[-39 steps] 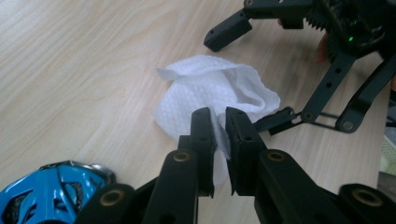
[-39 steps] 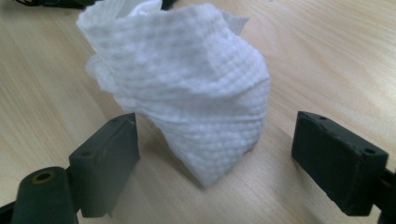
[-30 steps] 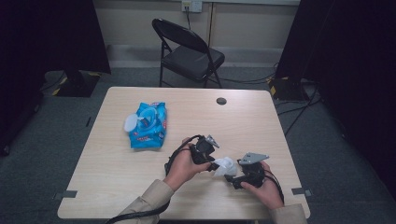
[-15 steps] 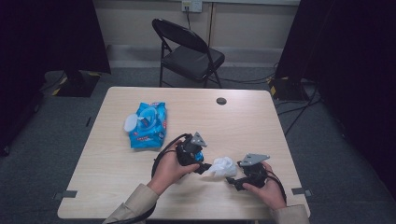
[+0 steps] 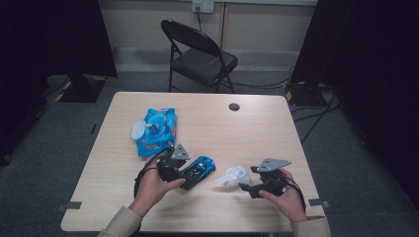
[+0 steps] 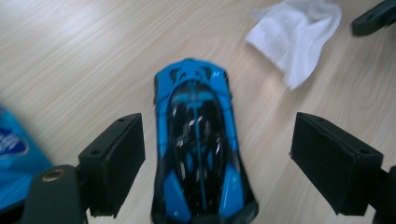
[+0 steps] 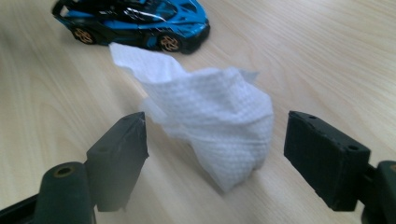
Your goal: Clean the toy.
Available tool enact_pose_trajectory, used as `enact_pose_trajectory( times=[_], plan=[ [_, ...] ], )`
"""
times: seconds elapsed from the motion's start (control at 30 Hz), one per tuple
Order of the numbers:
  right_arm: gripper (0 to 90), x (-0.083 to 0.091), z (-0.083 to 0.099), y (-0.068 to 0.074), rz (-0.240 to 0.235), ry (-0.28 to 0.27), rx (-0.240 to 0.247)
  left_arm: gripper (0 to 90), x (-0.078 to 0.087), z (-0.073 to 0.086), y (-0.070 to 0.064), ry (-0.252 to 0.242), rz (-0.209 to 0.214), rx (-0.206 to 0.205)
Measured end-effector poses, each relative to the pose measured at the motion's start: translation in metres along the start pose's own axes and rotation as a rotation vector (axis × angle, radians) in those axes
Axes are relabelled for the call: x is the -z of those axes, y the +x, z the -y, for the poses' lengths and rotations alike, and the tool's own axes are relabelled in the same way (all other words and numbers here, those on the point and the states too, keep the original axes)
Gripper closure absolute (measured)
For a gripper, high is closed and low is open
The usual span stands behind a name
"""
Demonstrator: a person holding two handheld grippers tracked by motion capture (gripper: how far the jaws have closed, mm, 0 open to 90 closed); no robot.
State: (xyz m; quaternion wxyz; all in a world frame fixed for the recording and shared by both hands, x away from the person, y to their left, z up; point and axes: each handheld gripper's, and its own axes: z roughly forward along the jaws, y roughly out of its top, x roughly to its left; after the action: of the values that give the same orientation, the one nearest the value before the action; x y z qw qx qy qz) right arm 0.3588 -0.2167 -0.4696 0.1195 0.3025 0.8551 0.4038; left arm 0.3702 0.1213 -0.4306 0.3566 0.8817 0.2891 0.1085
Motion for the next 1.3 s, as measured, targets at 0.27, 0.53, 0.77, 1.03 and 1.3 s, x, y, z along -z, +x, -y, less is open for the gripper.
enact_pose_trajectory(
  times=[0.27, 0.53, 0.77, 1.03, 1.3],
  plan=[
    [21.2, 0.001, -0.01, 0.006, -0.025, -0.026, 0.013, 17.3, 0.003, 0.036, 0.005, -0.006, -0.055, 0.031],
    [21.9, -0.004, -0.015, 0.007, -0.039, -0.019, 0.011, 15.9, -0.009, 0.06, 0.003, -0.008, -0.039, 0.048],
    [22.1, -0.012, -0.015, 0.009, -0.048, -0.004, -0.002, 16.0, -0.021, 0.062, 0.0, -0.041, -0.049, 0.035],
    [23.9, -0.018, -0.014, 0.008, -0.037, 0.012, -0.011, 16.6, -0.035, 0.065, -0.003, -0.043, -0.061, 0.037],
    [38.8, -0.028, -0.008, 0.002, -0.021, 0.034, -0.046, 21.6, -0.04, 0.064, -0.005, -0.074, -0.075, 0.034]
  ],
)
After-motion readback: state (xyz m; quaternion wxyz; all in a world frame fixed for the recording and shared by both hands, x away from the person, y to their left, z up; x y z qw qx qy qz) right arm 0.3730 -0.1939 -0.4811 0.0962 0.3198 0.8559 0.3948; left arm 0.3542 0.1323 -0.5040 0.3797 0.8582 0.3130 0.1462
